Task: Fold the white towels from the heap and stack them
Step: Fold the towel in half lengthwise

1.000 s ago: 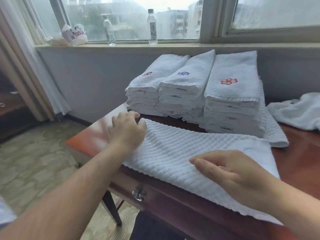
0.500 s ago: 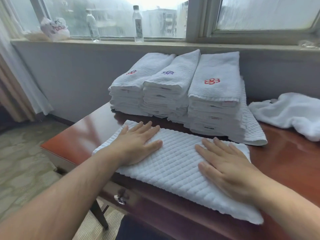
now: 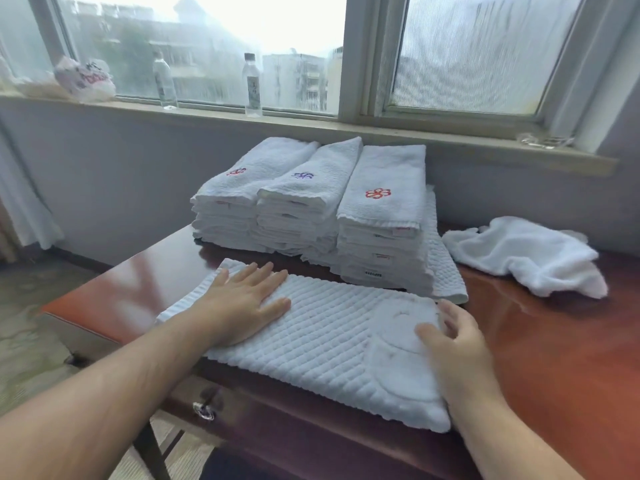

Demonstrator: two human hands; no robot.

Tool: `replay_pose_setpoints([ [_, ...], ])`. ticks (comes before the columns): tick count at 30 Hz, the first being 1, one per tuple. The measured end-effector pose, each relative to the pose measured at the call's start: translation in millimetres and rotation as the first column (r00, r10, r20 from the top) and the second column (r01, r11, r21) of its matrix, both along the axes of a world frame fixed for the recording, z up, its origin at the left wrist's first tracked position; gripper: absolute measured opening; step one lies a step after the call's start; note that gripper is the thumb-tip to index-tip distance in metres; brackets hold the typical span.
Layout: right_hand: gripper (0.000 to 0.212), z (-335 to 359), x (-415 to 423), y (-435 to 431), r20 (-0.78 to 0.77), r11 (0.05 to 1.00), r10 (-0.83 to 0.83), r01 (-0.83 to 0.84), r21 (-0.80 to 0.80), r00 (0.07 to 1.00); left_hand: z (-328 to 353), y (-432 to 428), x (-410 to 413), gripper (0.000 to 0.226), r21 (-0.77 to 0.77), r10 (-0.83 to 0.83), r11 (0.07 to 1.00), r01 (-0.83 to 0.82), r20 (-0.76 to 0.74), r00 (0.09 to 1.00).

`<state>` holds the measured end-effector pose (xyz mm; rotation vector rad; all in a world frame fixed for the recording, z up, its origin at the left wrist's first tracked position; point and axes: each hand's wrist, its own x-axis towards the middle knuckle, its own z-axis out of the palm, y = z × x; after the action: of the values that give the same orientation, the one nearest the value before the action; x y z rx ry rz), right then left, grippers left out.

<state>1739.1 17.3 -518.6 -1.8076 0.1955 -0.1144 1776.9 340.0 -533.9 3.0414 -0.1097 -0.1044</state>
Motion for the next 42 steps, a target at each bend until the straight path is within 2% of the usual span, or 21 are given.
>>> replay_pose_setpoints([
  [1,0.036,3,-3,-3,-0.067,0.966,-0.017,0.033,0.256,0.998,0,0,0,0.087,-0.001,0.001,1.000,-0.001,0.003,1.000],
  [2,0.029,6,-7,-4,-0.148,0.885,0.021,0.050,0.462,0.989,0,-1,-1,0.087,-0.001,0.000,1.000,0.000,0.006,1.000],
  [4,0.036,10,-22,-3,-0.227,0.710,0.247,-0.017,0.704,0.942,-2,-2,-2,0.087,-0.003,-0.004,1.000,0.004,0.009,1.000],
  [7,0.058,6,-46,3,-0.103,0.473,0.500,-0.172,0.864,0.860,-3,-2,-4,0.089,-0.010,-0.002,1.000,0.003,0.016,1.000],
  [9,0.075,-1,-61,8,0.012,0.341,0.523,-0.222,0.914,0.853,-3,-3,-5,0.089,-0.015,-0.004,1.000,0.005,0.023,1.000],
  [10,0.089,-4,-67,12,0.050,0.326,0.513,-0.248,0.913,0.857,-3,-4,-6,0.089,-0.018,-0.004,1.000,0.005,0.025,1.000],
  [13,0.122,-10,-81,29,0.151,0.371,0.468,-0.348,0.861,0.871,-4,-9,-11,0.087,-0.025,0.001,1.000,0.000,0.020,1.000],
  [15,0.126,-10,-89,43,0.196,0.435,0.419,-0.386,0.814,0.887,-3,-12,-14,0.085,-0.035,0.011,0.999,-0.010,0.022,1.000],
  [18,0.111,-10,-94,61,0.168,0.507,0.255,-0.280,0.815,0.952,-1,-18,-21,0.084,-0.033,0.026,0.999,-0.026,0.015,1.000],
  [20,0.084,-13,-91,68,0.125,0.531,0.149,-0.186,0.827,0.981,-2,-24,-25,0.082,-0.037,0.045,0.998,-0.044,0.016,0.999],
  [22,0.071,-14,-90,76,0.101,0.541,0.123,-0.152,0.827,0.987,-4,-30,-30,0.081,-0.050,0.066,0.997,-0.064,0.022,0.998],
  [25,0.071,-16,-92,79,0.077,0.534,0.105,-0.121,0.837,0.991,-5,-38,-38,0.085,-0.077,0.078,0.994,-0.076,0.022,0.997],
  [27,0.067,-14,-93,76,0.111,0.543,0.150,-0.175,0.821,0.983,-3,-42,-41,0.086,-0.089,0.077,0.993,-0.076,0.018,0.997],
  [29,0.064,-17,-91,73,0.110,0.615,0.160,-0.186,0.766,0.981,-3,-47,-44,0.083,-0.090,0.077,0.993,-0.077,0.005,0.997],
  [31,0.051,-23,-87,71,0.098,0.701,0.094,-0.136,0.700,0.991,-2,-53,-48,0.078,-0.093,0.083,0.992,-0.083,-0.010,0.997],
  [34,0.042,-23,-86,67,0.119,0.770,0.020,-0.091,0.632,0.993,3,-61,-51,0.073,-0.110,0.097,0.989,-0.100,-0.038,0.995],
  [39,0.054,-15,-79,40,0.176,0.737,0.049,-0.154,0.658,0.983,23,-67,-44,0.076,-0.063,0.051,0.997,-0.051,0.002,0.999],
  [42,0.039,-7,-64,21,0.199,0.754,0.066,-0.180,0.632,0.978,29,-69,-38,0.077,-0.090,0.024,0.996,-0.023,0.003,1.000],
])
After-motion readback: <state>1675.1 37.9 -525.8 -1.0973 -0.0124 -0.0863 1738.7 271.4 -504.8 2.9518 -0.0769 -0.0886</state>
